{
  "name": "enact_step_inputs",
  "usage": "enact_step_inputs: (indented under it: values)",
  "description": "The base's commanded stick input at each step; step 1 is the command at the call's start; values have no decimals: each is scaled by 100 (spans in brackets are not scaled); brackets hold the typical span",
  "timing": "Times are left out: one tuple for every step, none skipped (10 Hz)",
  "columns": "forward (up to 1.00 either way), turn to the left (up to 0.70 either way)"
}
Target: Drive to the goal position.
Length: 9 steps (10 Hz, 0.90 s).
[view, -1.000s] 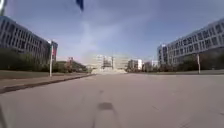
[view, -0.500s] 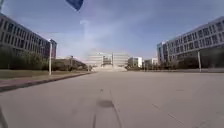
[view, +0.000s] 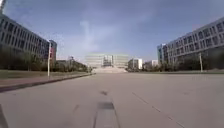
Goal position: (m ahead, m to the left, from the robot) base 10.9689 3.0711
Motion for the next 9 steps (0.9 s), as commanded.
enact_step_inputs:
  values:
    - [70,0]
    - [70,0]
    - [70,0]
    - [70,0]
    - [70,0]
    - [70,0]
    - [70,0]
    - [70,10]
    - [70,35]
